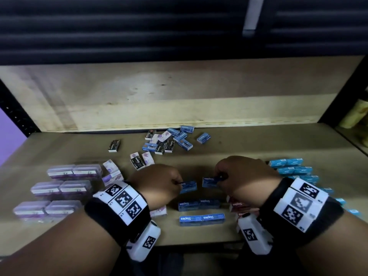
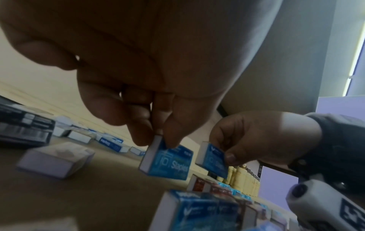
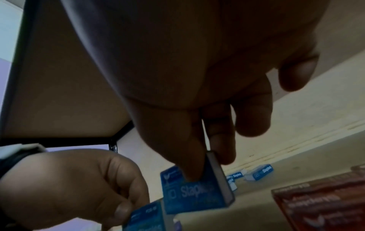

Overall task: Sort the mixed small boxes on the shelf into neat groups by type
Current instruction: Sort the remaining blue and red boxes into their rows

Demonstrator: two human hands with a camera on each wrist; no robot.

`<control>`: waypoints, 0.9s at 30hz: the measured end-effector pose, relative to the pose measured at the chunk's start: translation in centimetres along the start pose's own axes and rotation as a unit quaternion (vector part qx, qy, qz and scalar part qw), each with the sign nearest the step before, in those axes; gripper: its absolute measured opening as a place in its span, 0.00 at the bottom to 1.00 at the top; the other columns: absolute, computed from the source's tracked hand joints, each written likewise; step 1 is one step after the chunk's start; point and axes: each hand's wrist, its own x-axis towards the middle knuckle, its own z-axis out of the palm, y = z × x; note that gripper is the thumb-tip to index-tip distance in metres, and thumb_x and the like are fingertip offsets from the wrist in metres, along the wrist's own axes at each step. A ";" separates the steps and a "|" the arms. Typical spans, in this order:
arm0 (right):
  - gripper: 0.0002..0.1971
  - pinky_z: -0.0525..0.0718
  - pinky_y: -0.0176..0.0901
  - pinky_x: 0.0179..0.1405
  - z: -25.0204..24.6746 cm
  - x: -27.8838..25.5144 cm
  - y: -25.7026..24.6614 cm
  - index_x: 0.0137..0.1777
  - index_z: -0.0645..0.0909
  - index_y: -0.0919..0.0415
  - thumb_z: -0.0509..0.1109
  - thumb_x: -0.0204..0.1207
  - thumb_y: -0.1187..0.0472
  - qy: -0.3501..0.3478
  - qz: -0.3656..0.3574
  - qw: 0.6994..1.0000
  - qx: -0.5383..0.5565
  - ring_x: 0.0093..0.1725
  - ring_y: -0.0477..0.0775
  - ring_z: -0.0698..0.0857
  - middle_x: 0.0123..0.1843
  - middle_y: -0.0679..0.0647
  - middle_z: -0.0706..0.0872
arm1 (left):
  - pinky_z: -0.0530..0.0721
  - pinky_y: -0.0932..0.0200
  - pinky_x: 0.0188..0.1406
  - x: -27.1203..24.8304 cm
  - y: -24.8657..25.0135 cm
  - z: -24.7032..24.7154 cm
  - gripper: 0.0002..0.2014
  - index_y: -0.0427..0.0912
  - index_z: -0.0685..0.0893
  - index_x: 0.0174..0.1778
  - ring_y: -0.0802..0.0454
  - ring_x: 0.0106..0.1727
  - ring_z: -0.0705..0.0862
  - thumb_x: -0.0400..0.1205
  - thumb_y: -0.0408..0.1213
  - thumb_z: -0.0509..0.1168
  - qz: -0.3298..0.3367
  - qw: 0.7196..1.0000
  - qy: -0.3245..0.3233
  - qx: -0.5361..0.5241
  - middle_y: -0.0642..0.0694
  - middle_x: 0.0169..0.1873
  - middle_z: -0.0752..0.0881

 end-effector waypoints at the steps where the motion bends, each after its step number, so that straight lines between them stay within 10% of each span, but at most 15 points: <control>1: 0.11 0.75 0.51 0.54 0.0 0.1 -0.2 0.55 0.80 0.36 0.66 0.72 0.44 -0.006 -0.004 1.000 -0.013 0.51 0.44 0.79 0.48 0.37 0.78 | 0.77 0.63 0.41 0.1 0.0 0.0 0.13 0.64 0.86 0.50 0.61 0.46 0.83 0.73 0.56 0.61 -0.001 1.000 -0.003 0.008 0.61 0.42 0.87; 14: 0.06 0.62 0.78 0.69 0.3 1.8 -2.8 0.49 0.82 0.52 0.67 0.75 0.61 -0.088 -0.046 0.984 -0.147 0.47 0.58 0.84 0.45 0.50 0.86 | 0.82 0.56 0.48 0.7 0.4 0.3 0.13 0.50 0.88 0.51 0.49 0.52 0.86 0.79 0.47 0.61 0.055 0.993 -0.072 0.077 0.50 0.48 0.88; 20: 0.14 0.74 0.73 0.67 0.8 2.3 -3.2 0.62 0.84 0.56 0.63 0.79 0.66 -0.094 -0.072 0.979 -0.167 0.53 0.60 0.86 0.53 0.56 0.88 | 0.67 0.60 0.26 1.2 0.2 0.7 0.08 0.45 0.86 0.42 0.51 0.36 0.80 0.74 0.43 0.64 0.058 0.988 -0.084 0.115 0.49 0.38 0.84; 27: 0.12 0.74 0.75 0.67 1.2 3.0 -3.2 0.58 0.86 0.60 0.64 0.80 0.67 -0.116 -0.083 0.972 -0.188 0.48 0.62 0.88 0.49 0.58 0.90 | 0.64 0.62 0.24 1.3 0.4 0.8 0.09 0.46 0.86 0.44 0.53 0.29 0.74 0.72 0.44 0.64 0.048 0.987 -0.092 0.121 0.51 0.30 0.76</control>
